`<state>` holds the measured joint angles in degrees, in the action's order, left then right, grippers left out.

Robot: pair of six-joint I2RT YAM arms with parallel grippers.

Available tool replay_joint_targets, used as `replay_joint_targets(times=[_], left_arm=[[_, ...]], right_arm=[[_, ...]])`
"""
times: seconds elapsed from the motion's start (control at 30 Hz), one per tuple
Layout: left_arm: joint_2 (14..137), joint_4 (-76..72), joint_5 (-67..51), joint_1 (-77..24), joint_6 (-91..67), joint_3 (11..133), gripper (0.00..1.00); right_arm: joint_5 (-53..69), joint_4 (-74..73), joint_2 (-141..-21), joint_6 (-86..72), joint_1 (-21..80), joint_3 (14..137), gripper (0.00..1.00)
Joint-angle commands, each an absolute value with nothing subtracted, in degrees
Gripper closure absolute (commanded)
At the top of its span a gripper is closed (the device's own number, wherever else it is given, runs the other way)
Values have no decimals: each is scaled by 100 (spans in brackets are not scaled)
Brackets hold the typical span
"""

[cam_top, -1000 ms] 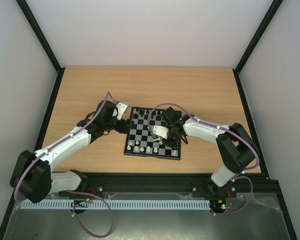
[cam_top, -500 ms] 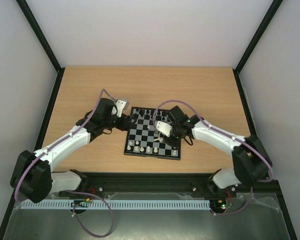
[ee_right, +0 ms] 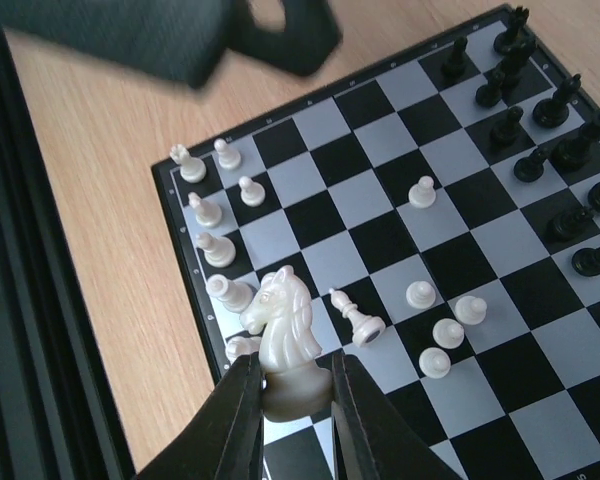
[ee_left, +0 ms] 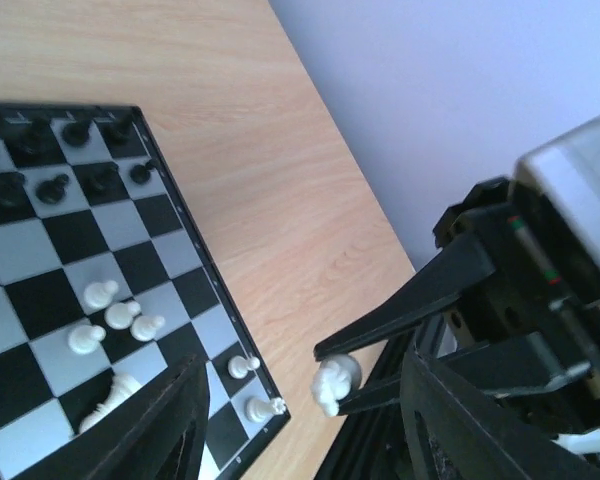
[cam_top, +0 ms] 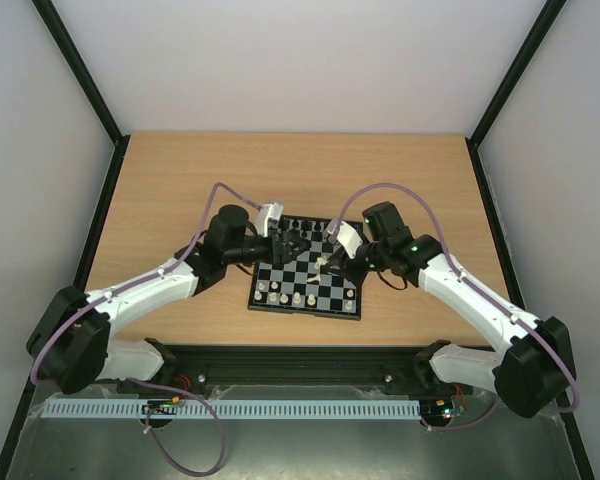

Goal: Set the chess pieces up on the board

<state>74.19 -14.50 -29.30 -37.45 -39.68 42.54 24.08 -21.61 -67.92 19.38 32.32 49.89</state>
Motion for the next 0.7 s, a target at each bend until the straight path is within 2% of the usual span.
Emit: replay_joint_targets(times=[0.0,0.5,0.67], left_arm=[[7744,-2316,-3303,-3958,-4631,4053,47],[8403,-3194,-3796,-4129,-4983,4035,65],[8487,-3229,-3860,-4169,-4970,4056,68]], right_arm=[[2888,-2023,-6484,1628,3083,4822,88],[3023,-1935,-6354,1670,3050,4622,87],[2950,-1878,-6372,1679,3047,4602,87]])
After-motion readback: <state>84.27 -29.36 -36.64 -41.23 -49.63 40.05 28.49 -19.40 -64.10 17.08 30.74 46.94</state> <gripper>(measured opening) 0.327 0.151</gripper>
